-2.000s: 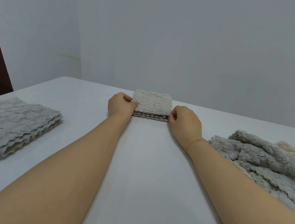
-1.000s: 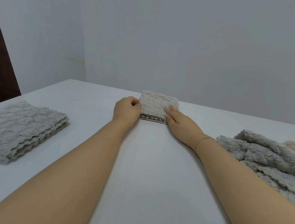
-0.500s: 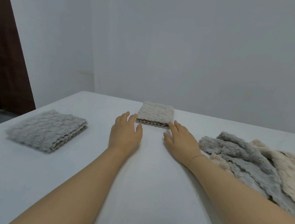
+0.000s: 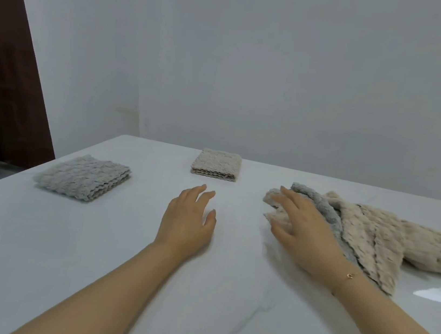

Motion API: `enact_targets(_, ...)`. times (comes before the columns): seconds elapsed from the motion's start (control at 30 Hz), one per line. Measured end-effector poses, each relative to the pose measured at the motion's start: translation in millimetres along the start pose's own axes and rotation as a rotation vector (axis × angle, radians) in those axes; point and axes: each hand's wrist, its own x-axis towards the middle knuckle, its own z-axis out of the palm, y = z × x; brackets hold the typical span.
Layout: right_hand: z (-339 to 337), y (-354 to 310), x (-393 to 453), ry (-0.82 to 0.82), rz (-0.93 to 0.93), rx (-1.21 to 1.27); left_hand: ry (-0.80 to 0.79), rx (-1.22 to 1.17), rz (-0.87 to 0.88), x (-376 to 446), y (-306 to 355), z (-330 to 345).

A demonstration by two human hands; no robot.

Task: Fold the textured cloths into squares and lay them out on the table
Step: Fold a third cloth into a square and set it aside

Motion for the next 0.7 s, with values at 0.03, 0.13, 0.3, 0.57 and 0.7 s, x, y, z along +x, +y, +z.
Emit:
enact_targets(0.03,-7,6,-2,0.017,0.007,0.013,-0.011,-0.035,0.007,-3,5,0)
enact_targets(0.13,-26,25,5,0.024,0.061,0.034,-0.046,-0.143,0.030,-5,23,5)
enact_targets(0.3,-45,52,20,0.060,0.184,0.090,-0.072,-0.404,-0.073,5,65,26)
enact_targets(0.57,-44,92,19,0.021,0.308,0.050,-0.166,-0.679,-0.213,30,104,56)
enact_targets(0.7,-34,89,18,-0.034,0.254,-0.245,-0.090,-0.749,-0.271,29,98,55)
